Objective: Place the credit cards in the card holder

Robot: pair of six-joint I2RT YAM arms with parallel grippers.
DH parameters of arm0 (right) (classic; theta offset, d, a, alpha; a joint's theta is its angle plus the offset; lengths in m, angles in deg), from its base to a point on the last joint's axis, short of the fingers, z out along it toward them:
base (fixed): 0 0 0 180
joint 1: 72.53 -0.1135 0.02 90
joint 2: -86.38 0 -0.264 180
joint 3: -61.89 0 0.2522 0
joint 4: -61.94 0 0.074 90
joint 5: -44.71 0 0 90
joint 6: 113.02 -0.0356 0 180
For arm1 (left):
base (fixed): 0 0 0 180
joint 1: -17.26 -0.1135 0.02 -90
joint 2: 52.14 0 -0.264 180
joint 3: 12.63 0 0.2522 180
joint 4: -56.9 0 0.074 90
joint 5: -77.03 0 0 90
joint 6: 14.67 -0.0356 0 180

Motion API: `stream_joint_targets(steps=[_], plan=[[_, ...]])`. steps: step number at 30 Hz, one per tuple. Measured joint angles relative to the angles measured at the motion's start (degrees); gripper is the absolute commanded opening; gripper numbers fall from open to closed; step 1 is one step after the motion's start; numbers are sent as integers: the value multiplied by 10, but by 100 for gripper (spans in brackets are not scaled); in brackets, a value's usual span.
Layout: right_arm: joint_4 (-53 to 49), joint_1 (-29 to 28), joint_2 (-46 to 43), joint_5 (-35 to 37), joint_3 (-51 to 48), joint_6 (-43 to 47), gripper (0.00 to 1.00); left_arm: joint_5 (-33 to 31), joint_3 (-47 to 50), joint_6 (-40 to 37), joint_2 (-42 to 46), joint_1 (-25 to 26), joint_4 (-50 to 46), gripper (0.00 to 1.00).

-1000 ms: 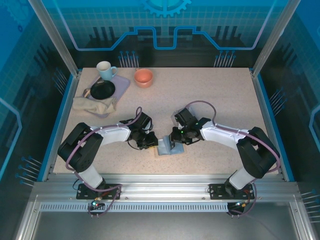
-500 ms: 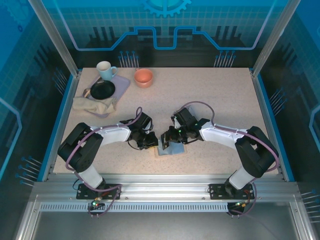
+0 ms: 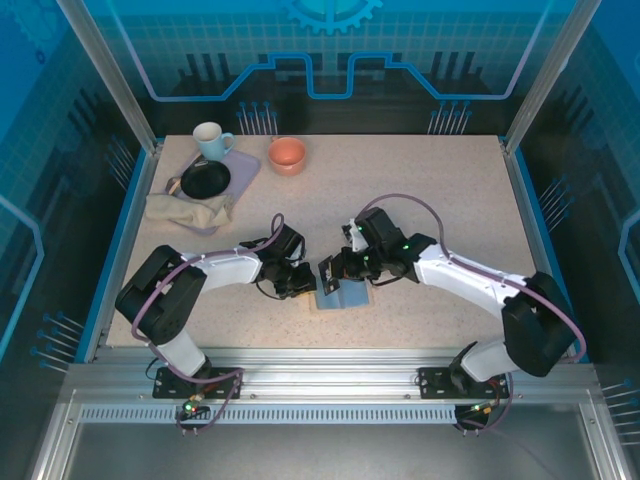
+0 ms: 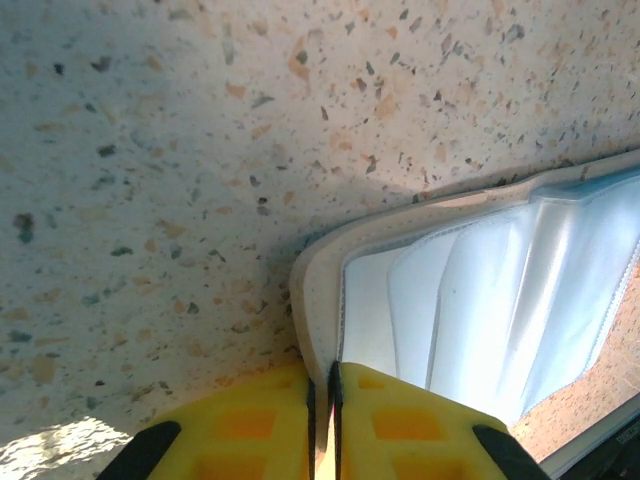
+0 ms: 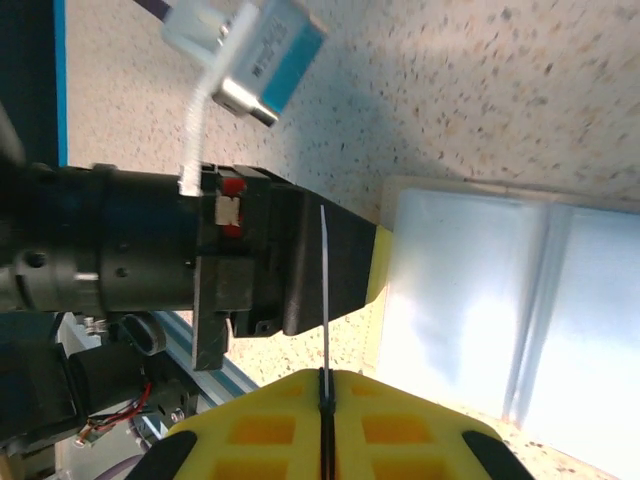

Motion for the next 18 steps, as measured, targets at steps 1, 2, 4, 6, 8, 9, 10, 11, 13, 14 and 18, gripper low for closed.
stream_joint_targets(steps=[1,2,4,6,8,9,10,11,13,14,18], plan=[[-3,4,-5,8,0,0,9,0,0,0,0,0,0,14],[-3,8,-6,16,-1,1,9,0,0,0,0,0,1,14],[2,14,-2,25,-9,1,8,0,0,0,0,0,1,14],[13,16,10,30,-26,-1,8,-2,0,0,0,0,0,13],[22,16,27,31,-42,-5,8,-2,0,-1,0,0,0,13],[28,16,37,33,-52,-7,8,-2,0,-1,0,0,0,13],[34,16,46,33,-62,-9,8,-3,0,-2,0,0,0,13],[38,16,52,33,-69,-12,8,-3,0,-2,0,0,0,13],[54,17,65,32,-84,-15,8,-3,0,-2,0,0,0,13],[64,19,68,30,-91,-17,8,-3,0,-2,0,0,0,13],[99,26,76,16,-103,-23,8,-4,0,-2,0,0,0,12]])
